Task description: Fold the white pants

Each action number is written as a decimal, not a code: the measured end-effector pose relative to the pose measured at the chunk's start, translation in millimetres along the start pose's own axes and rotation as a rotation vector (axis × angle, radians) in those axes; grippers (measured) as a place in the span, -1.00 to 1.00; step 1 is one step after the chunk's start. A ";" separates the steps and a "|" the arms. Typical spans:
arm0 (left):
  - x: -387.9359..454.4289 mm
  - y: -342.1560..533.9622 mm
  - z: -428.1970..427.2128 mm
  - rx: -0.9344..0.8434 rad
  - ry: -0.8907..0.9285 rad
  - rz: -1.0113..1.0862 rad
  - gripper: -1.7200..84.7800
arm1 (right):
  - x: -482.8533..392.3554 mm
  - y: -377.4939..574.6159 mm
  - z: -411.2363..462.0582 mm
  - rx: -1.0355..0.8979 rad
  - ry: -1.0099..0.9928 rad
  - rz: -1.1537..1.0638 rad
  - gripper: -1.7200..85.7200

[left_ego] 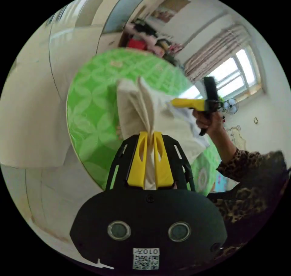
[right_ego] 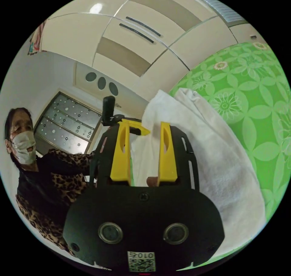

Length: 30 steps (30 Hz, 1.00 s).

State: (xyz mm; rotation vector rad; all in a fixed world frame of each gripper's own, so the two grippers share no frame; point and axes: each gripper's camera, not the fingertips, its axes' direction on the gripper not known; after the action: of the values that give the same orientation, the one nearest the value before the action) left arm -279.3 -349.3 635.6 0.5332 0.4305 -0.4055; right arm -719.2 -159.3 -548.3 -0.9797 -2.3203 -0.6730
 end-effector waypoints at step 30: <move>20.7 54.1 -57.3 0.251 0.240 -0.214 -0.96 | 49.7 -87.7 44.2 -0.244 0.308 0.106 -0.89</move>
State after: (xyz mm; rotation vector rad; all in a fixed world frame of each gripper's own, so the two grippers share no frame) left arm -252.8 -279.8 602.3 0.7868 0.6765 -0.6094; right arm -827.0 -161.3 -570.0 -1.0170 -1.9370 -1.0045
